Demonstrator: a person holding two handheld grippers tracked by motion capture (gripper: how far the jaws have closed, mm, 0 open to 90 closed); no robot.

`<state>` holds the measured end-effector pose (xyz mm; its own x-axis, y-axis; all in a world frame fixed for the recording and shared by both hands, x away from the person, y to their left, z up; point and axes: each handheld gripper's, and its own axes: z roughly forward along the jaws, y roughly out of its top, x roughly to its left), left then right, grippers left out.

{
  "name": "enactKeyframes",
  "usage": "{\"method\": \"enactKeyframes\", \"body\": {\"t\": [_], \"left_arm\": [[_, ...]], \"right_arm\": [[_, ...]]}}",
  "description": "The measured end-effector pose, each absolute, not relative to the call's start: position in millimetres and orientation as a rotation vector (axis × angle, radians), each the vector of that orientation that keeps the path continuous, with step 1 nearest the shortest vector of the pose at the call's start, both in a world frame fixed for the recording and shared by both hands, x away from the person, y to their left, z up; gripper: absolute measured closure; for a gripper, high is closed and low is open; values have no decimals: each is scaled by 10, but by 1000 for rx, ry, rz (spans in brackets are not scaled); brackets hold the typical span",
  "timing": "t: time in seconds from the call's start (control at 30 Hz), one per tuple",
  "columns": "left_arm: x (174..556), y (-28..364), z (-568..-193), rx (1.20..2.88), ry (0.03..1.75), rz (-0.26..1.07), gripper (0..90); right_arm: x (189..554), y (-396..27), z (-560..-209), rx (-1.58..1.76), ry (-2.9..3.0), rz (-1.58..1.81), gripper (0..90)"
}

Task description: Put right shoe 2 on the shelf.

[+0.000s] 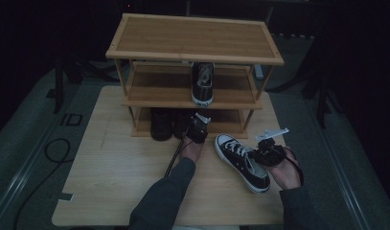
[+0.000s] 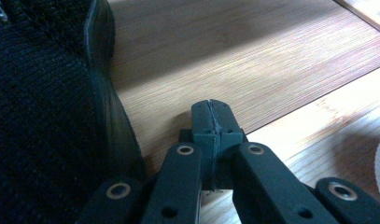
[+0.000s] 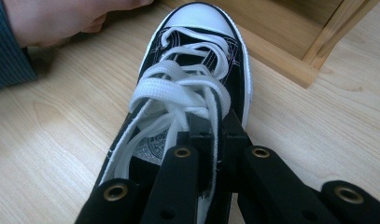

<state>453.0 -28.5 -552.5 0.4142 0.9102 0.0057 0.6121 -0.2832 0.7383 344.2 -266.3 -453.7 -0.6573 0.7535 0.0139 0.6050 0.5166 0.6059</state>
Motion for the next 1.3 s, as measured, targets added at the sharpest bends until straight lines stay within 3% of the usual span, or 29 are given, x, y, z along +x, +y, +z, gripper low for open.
{"method": "enactKeyframes", "body": {"t": [1.3], "left_arm": [[4531, -281, -5527, 2003, 1288, 571, 900]], "right_arm": [[3574, -2756, -3984, 873, 2625, 919, 878]]}}
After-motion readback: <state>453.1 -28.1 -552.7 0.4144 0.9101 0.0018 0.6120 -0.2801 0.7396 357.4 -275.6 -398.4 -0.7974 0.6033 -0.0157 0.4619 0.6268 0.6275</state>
